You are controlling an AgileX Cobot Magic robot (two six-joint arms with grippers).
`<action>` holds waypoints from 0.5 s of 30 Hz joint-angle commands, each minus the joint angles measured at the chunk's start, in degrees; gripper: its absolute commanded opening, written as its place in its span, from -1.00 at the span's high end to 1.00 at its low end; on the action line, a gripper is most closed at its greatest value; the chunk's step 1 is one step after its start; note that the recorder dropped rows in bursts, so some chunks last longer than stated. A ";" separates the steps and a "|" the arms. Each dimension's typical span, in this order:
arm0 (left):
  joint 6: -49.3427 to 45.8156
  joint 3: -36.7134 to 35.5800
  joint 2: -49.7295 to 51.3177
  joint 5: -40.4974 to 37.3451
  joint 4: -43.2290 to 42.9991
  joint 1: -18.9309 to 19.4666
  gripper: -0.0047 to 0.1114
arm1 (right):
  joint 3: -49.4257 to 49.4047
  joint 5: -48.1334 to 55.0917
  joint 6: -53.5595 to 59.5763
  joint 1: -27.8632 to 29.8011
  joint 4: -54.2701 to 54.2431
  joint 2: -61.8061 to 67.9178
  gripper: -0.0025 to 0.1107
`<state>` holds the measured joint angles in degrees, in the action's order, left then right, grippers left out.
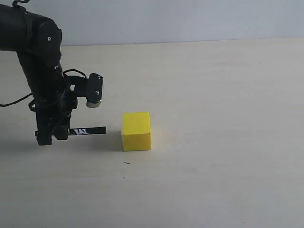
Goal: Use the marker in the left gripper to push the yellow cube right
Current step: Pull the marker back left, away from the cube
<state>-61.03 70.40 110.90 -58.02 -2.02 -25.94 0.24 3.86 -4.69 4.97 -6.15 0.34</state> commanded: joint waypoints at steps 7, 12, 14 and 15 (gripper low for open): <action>0.03 0.36 -0.24 5.19 2.94 -5.74 0.92 | -0.24 -0.04 0.15 0.37 0.36 -0.34 0.96; 0.03 1.30 -0.24 8.32 5.16 -6.64 0.92 | -0.24 -0.04 0.15 0.37 0.36 -0.34 0.96; 0.03 2.06 -0.24 5.77 5.04 -6.35 0.92 | -0.24 -0.04 0.15 0.37 0.36 -0.34 0.96; 0.03 2.31 -0.24 4.24 4.90 -6.16 0.92 | -0.24 -0.04 0.15 0.37 0.36 -0.34 0.96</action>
<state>-61.03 71.71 110.90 -50.88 2.50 -32.31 0.24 3.86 -4.69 4.97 -6.15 0.34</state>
